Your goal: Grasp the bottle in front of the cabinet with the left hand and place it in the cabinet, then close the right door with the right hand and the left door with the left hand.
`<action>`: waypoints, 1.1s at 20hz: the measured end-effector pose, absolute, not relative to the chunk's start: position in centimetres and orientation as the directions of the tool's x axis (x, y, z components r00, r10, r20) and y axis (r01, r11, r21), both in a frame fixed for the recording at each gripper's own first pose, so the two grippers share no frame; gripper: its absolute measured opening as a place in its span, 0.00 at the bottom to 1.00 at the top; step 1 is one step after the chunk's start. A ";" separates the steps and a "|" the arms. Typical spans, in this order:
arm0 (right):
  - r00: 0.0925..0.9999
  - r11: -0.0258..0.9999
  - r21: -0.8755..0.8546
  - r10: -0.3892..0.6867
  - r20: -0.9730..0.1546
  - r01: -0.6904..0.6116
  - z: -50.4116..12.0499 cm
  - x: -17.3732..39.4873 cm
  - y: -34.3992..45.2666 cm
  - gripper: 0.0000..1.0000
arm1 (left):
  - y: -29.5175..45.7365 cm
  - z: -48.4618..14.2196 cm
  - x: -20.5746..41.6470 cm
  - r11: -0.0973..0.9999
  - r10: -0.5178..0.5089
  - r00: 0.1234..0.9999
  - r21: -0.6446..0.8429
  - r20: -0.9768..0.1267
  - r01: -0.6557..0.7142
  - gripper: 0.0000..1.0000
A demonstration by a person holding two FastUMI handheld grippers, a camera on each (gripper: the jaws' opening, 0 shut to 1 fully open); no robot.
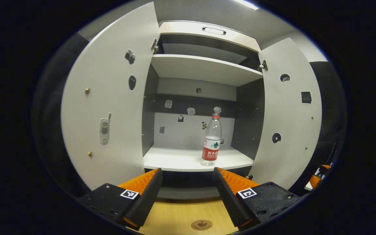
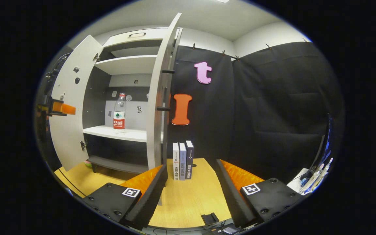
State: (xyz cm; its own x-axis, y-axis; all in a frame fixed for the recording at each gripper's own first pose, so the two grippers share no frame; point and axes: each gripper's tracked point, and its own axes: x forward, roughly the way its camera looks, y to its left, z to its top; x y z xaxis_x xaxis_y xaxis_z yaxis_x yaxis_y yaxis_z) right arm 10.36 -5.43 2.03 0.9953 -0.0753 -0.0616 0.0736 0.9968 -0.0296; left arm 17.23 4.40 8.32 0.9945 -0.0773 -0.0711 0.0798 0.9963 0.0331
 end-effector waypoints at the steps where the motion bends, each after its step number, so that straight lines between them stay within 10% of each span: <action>1: 0.996 0.997 -0.032 -0.067 -0.054 0.066 2.4 10.8 -5.1 0.97 | 5.3 8.2 15.7 0.997 -0.061 0.995 0.032 -0.075 0.064 0.95; 22: 0.998 0.998 -0.054 -0.020 -0.061 0.017 2.5 17.3 -2.0 0.96 | 10.5 7.9 4.3 1.000 -0.005 0.999 0.002 -0.048 0.005 0.94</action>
State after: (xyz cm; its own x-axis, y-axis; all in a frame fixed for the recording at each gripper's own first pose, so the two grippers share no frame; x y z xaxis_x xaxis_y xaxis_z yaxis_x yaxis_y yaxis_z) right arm 17.29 -1.95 2.54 0.9979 -0.0204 -0.0612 0.0171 0.9984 -0.0537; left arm 4.33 10.52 7.88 0.9989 -0.0050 -0.0477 0.0051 1.0000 0.0023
